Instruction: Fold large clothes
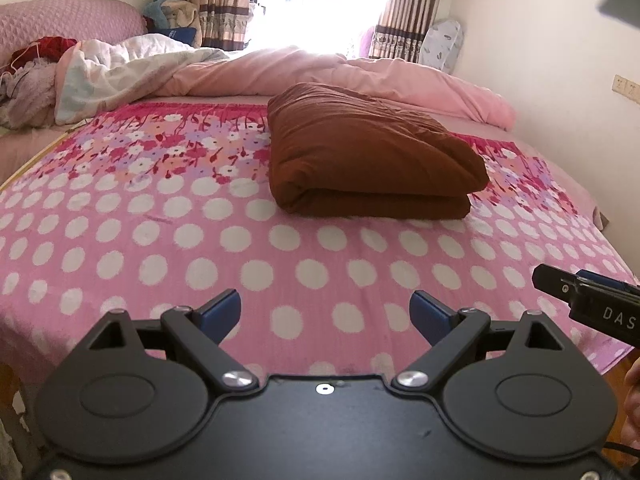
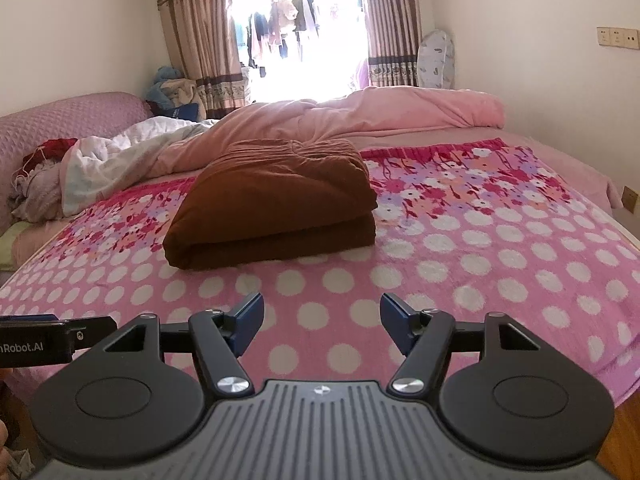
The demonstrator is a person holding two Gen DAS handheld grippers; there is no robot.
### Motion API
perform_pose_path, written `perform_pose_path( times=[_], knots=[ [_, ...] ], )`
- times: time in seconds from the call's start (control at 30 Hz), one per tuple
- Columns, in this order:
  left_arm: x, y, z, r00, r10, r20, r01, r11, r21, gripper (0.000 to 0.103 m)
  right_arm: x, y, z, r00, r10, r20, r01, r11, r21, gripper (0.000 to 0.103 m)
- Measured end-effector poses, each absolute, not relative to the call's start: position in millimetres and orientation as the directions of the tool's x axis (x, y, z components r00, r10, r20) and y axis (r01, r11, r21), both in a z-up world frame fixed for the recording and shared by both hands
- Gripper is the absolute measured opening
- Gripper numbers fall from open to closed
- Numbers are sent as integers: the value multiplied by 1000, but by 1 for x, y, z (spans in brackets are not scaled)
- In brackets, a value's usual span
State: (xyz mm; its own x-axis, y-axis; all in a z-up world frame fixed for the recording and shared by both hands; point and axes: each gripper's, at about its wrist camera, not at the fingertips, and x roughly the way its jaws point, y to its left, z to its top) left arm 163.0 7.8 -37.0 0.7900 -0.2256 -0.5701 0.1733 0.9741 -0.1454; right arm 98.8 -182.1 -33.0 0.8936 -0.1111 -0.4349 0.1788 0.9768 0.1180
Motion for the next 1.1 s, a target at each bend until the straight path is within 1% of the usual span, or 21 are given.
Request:
perform_pose_path(
  times=[0.43, 1.1],
  knots=[
    [145, 10, -35, 794, -228, -564, 174, 974, -148, 94, 82, -174, -30, 898, -117, -423, 173, 980, 98, 79],
    [137, 6, -31, 804, -215, -554, 181, 977, -116, 94, 79, -177, -29, 897, -117, -427, 173, 980, 94, 79]
  ],
)
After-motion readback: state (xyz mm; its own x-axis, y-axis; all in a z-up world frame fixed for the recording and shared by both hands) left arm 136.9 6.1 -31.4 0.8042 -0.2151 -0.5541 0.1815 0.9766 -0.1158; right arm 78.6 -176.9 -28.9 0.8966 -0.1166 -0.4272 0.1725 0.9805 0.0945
